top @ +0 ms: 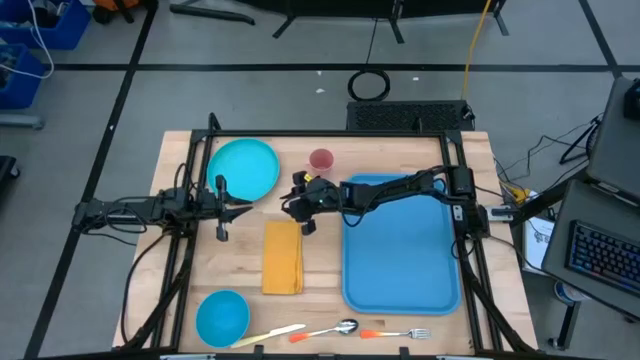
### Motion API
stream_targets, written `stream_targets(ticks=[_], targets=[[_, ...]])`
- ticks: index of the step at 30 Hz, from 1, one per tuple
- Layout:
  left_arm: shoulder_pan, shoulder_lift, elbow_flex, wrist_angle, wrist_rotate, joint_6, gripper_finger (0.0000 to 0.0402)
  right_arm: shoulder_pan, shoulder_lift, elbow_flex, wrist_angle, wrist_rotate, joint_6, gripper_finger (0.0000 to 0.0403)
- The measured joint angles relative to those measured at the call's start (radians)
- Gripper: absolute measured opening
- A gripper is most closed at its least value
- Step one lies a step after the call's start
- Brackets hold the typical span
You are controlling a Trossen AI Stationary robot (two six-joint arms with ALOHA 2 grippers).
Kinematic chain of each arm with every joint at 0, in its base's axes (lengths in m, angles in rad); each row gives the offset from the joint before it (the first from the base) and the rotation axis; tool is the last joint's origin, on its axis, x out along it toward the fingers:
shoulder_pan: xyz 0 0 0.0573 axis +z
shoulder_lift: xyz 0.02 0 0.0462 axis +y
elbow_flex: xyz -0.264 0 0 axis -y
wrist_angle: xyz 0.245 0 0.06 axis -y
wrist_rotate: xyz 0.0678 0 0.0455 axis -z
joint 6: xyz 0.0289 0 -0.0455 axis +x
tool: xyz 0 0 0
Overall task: Set up tray
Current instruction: Put the blue plate on the blue tray
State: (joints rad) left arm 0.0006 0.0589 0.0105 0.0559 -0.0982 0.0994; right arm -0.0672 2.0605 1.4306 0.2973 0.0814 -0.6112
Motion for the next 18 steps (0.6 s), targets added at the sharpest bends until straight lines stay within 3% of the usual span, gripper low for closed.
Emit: stream_targets(ticks=[6,10,18], targets=[[0.000,0.000,0.000,-0.001,0.000,0.000,0.0067,-0.034,0.072,0.052,-0.016,0.024,0.007,0.0146],[0.000,0.000,0.000,0.005,0.000,-0.002,0.0067,-0.039,0.155,0.139,-0.047,0.076,-0.031,0.0149],[0.000,0.000,0.000,0.001,-0.004,0.000,0.0067,-0.043,0.256,0.305,-0.169,0.075,-0.041,0.0149]])
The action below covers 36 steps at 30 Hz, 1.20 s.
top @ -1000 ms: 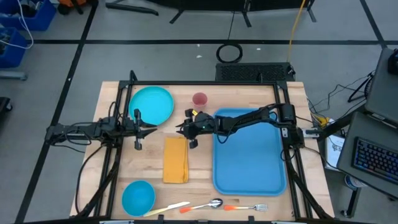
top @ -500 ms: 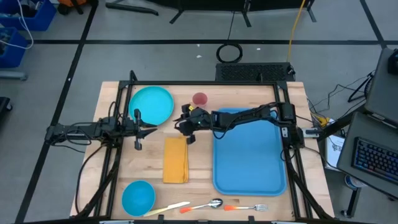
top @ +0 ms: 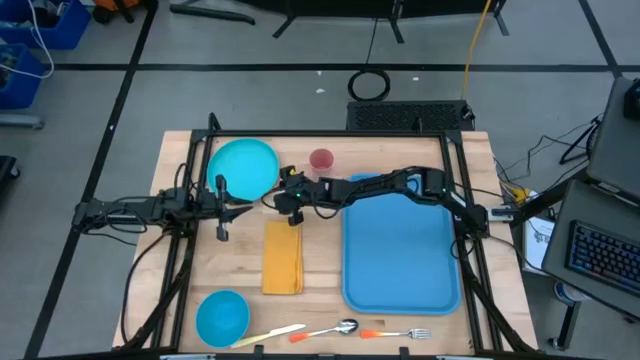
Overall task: Set up tray
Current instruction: Put the blue plate on the blue tray
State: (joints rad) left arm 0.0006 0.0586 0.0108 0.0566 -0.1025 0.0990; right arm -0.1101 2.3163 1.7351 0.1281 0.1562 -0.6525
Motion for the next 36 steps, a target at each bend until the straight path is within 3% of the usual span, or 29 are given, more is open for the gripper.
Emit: stream_targets(ticks=[13,36], targets=[[0.000,0.000,0.000,-0.002,0.002,-0.001,0.0067,-0.019,0.123,0.166,-0.114,0.000,-0.030,0.0149],[0.000,0.000,0.000,-0.001,0.004,-0.001,0.0067,-0.060,0.128,0.169,-0.103,-0.029,0.013,0.0134]])
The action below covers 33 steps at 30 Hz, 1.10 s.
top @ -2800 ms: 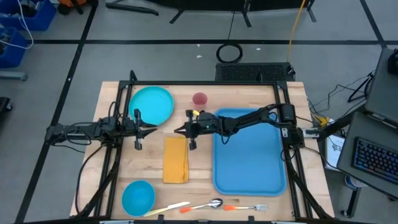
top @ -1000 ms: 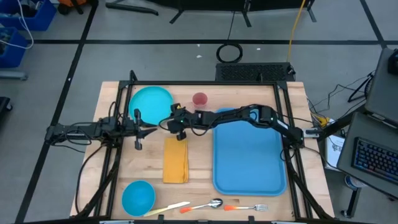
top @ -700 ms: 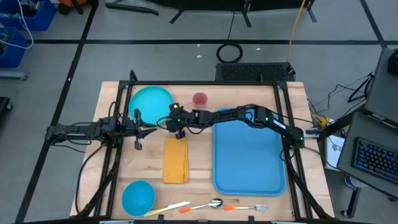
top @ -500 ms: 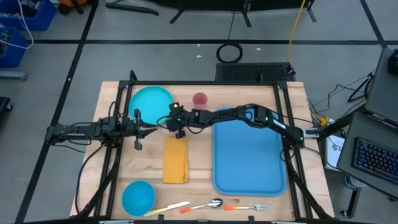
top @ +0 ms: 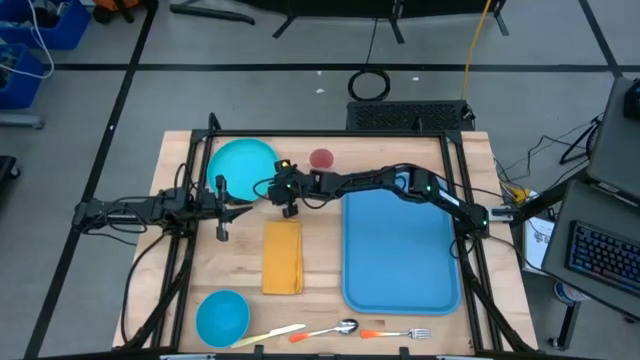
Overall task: Set up tray
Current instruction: Put the blue plate on the blue tray
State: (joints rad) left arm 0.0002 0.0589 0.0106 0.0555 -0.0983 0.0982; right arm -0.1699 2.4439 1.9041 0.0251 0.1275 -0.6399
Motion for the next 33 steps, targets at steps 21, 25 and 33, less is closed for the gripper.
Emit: stream_targets(ticks=[21,25,33], targets=[[0.000,0.000,0.000,0.000,0.000,0.001,0.0067,0.001,0.023,0.000,0.013,-0.049,0.026,0.0120],[0.000,0.000,0.000,0.000,0.000,0.001,0.0067,0.001,0.047,0.000,0.026,-0.025,0.003,0.0105],[0.000,0.000,0.000,0.000,0.000,0.001,0.0067,0.002,0.056,0.000,0.078,0.002,-0.001,0.0070]])
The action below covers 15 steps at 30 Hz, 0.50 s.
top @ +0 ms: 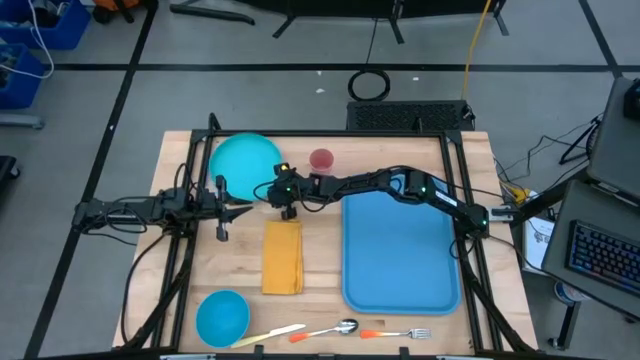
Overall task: Set up tray
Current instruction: Put the blue plate on the blue tray
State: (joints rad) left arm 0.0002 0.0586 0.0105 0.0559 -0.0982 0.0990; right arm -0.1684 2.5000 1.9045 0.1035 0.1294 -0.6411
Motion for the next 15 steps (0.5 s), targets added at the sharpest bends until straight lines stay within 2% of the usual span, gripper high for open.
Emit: stream_targets(ticks=[7,15], targets=[[0.000,0.000,0.000,0.000,0.000,0.000,0.0067,0.000,0.000,0.000,-0.006,0.008,0.002,0.0006],[0.000,0.000,0.000,0.000,0.000,0.000,0.0067,0.010,-0.001,0.000,-0.010,0.099,-0.044,0.0003]])
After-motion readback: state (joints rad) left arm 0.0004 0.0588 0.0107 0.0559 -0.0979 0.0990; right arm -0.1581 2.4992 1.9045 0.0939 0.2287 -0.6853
